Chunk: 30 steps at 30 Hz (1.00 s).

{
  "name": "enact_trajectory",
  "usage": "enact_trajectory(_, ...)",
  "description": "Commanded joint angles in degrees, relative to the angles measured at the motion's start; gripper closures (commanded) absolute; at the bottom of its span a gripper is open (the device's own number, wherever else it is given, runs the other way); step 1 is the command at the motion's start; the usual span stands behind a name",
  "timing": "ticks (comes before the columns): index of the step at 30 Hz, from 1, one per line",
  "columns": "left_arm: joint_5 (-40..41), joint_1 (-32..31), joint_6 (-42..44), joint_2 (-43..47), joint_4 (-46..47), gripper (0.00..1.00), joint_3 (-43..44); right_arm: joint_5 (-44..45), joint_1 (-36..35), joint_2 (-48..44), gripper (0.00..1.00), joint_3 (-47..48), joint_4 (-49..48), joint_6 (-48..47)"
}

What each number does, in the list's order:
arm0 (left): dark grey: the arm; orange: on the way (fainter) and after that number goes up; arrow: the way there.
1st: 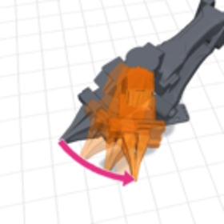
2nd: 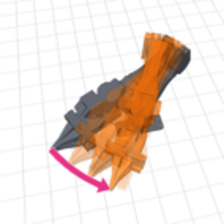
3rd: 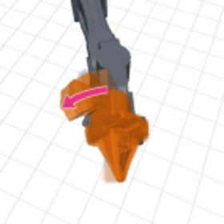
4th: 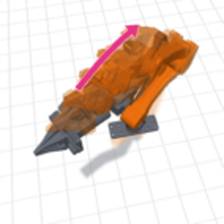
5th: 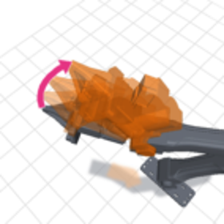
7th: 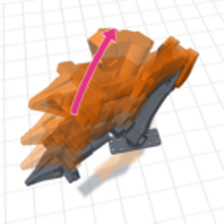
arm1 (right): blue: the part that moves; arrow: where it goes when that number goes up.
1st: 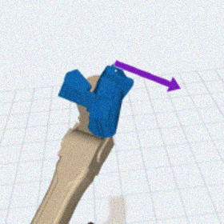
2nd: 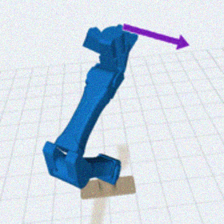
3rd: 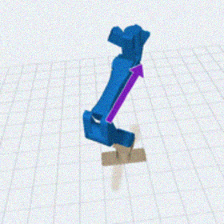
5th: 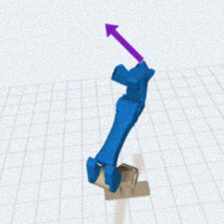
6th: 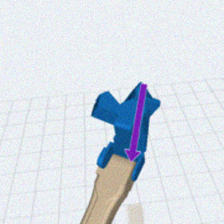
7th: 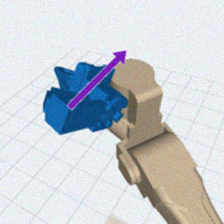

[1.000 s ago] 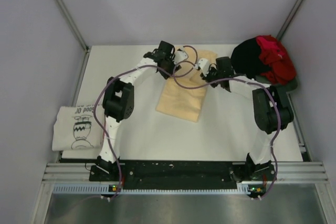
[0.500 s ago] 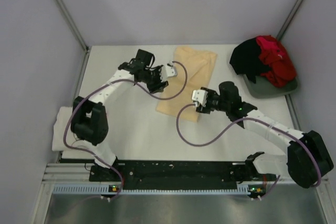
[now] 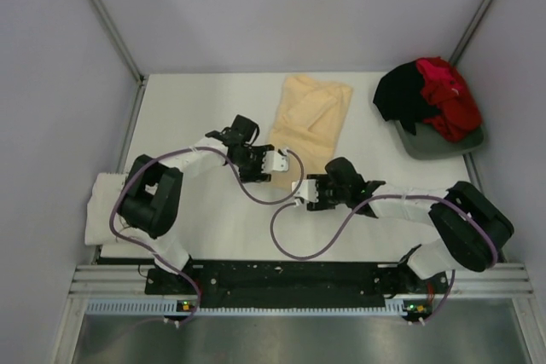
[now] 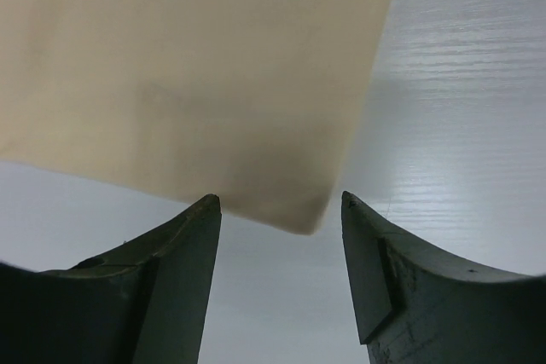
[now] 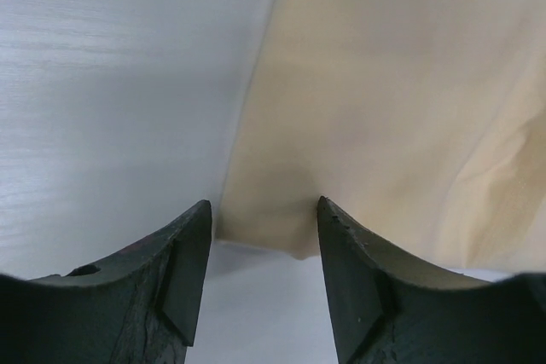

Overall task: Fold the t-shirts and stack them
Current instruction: Grab one side of the 2/3 rectangular tshirt with both arms, then fold the long partially folded tshirt into a neat square

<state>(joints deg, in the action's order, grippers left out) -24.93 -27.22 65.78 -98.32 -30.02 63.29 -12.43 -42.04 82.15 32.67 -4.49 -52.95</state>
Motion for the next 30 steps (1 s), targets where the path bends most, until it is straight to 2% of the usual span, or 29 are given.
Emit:
enact_trajectory(1, 3.8, -1.7, 1.2, -2.1, 3.5, 0.38, -0.6, 3.3, -0.8, 3.5, 0.51, 2.1, -0.3, 0.0)
enact_trajectory(2, 3.9, -1.9, 1.4, -2.6, 2.8, 0.40, -0.7, 3.3, -0.8, 4.1, 0.58, 2.4, 0.8, -0.1)
enact_trajectory(4, 3.8, -2.0, 1.5, -2.6, 0.9, 0.46, -0.8, 3.9, -0.9, 4.4, 0.87, 2.8, 3.2, 0.1)
enact_trajectory(5, 3.7, -2.0, 1.5, -2.4, -0.1, 0.58, -0.7, 4.3, -1.3, 4.0, 0.98, 3.0, 4.3, 0.1)
enact_trajectory(7, 4.0, -2.1, 0.7, -1.8, -1.4, 0.87, -1.0, 4.6, -2.2, 2.1, 1.00, 2.8, 8.8, 0.3)
enact_trajectory(8, 4.4, -2.1, -0.5, -1.4, -1.8, 0.98, -1.1, 4.6, -2.6, 0.6, 1.00, 2.7, 10.6, 0.3)
enact_trajectory(15, 3.3, -2.7, -4.8, 7.3, -13.0, 1.00, -2.5, 4.9, -9.2, -13.5, 1.00, 3.2, 27.0, 4.6)
enact_trajectory(20, -0.6, -4.0, -4.8, 18.3, -29.8, 1.00, -3.6, 1.8, -15.3, -28.2, 1.00, 5.5, 40.9, 9.2)
enact_trajectory(25, -6.4, -5.8, -5.8, 25.9, -44.8, 1.00, 1.6, -3.2, -20.3, -37.1, 1.00, 11.9, 50.7, 16.9)
enact_trajectory(28, -8.1, -5.8, -9.2, 26.5, -47.1, 1.00, 6.6, -3.7, -20.2, -39.0, 1.00, 15.4, 52.7, 20.6)
enact_trajectory(30, -6.5, -5.8, -14.5, 25.9, -43.9, 1.00, 9.9, -1.0, -19.2, -39.3, 1.00, 16.8, 52.6, 22.3)
